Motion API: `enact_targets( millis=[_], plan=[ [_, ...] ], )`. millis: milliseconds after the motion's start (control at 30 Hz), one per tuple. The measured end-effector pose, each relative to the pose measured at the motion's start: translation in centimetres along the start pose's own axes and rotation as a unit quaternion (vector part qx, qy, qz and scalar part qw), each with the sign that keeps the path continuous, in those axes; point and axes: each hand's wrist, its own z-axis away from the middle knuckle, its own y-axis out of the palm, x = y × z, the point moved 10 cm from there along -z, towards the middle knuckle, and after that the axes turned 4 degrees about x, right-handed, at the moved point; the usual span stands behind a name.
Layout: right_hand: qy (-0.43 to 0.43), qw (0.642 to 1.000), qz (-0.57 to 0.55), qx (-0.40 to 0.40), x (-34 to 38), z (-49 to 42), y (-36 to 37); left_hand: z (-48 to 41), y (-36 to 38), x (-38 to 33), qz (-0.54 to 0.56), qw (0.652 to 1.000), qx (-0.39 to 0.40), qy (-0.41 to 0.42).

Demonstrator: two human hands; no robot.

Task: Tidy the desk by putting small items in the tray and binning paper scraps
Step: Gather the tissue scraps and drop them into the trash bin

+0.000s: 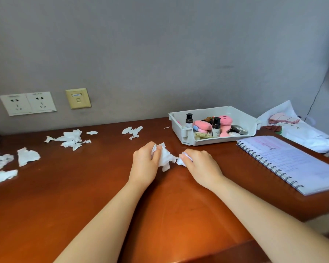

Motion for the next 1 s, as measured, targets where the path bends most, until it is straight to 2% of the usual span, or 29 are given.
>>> enact_targets(
  millis=[100,233,367,700,1000],
  plan=[
    [0.019,0.994,-0.096,-0.049,-0.8,0.5,-2.2,0.9,-1.1,-1.3,0.027,0.999,-0.026,0.001],
    [0.014,0.983,-0.17,-0.073,-0.9,1.5,-5.4,2.2,-2.8,-3.7,0.064,0.996,-0.057,0.013],
    [0.014,0.972,-0.217,-0.09,-0.7,3.6,-8.7,3.4,-3.4,-6.2,0.078,0.995,-0.048,0.027],
    [0.06,0.949,-0.291,-0.107,-5.1,12.1,-11.8,8.3,2.6,-13.7,0.144,0.982,0.114,0.053],
    [0.148,0.922,-0.334,-0.131,-15.6,21.9,-11.1,15.2,14.5,-18.4,0.174,0.946,0.259,0.088]
  ],
)
